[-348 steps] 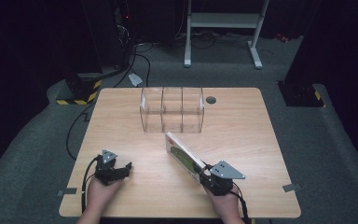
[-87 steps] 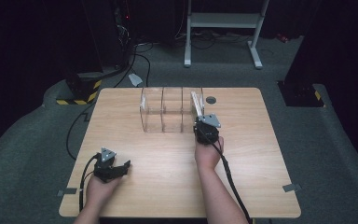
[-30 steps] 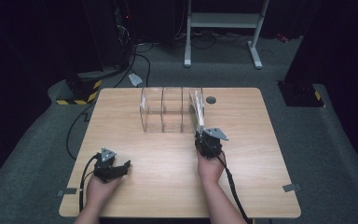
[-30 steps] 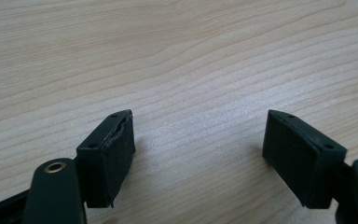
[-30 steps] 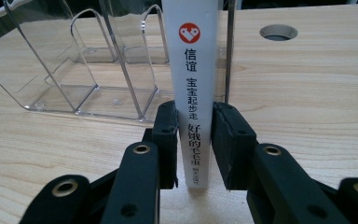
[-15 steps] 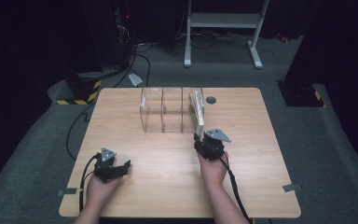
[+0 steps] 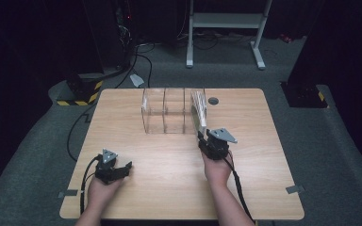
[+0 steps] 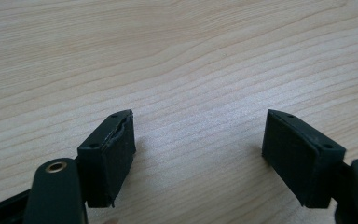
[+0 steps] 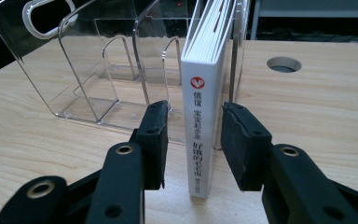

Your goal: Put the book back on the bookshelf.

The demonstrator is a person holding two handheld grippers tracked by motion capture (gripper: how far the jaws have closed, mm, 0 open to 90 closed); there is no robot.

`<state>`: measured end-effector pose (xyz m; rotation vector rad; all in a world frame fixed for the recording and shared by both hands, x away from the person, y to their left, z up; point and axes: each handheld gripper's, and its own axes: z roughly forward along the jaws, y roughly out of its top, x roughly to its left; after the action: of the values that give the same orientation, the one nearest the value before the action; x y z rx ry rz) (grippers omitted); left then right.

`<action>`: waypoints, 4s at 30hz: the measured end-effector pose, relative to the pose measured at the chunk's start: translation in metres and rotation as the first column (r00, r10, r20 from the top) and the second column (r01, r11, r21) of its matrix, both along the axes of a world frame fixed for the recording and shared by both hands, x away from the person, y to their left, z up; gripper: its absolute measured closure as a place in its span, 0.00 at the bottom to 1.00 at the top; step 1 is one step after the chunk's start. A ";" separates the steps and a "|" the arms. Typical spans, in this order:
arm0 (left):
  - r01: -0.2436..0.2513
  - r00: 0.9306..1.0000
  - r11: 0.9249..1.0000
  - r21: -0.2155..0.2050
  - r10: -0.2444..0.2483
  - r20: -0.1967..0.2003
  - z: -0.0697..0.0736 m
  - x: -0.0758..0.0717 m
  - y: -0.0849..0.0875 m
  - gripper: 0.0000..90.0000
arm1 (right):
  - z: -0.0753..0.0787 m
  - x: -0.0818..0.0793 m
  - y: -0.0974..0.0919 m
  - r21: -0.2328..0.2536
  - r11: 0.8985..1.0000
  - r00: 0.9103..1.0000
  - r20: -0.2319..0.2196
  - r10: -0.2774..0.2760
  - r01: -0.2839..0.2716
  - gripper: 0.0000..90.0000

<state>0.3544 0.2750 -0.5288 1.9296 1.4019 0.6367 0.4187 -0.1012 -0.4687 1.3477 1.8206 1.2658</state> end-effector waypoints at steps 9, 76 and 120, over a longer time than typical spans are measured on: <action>0.001 1.000 1.000 0.000 -0.001 -0.001 0.000 0.000 0.000 0.28 | 0.006 0.009 0.000 0.007 1.000 1.000 -0.010 -0.018 0.018 0.79; 0.002 1.000 1.000 -0.001 -0.002 0.000 0.000 0.000 0.000 0.28 | 0.009 0.020 0.012 0.038 0.994 0.995 -0.014 -0.099 0.099 0.75; -0.002 1.000 1.000 -0.002 0.002 -0.003 0.000 0.000 0.000 0.27 | -0.009 -0.018 -0.010 -0.062 0.994 0.996 -0.007 0.093 -0.093 0.35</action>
<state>0.3548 0.2754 -0.5287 1.9292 1.4059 0.6332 0.4006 -0.1115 -0.4775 1.2457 1.9295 1.2431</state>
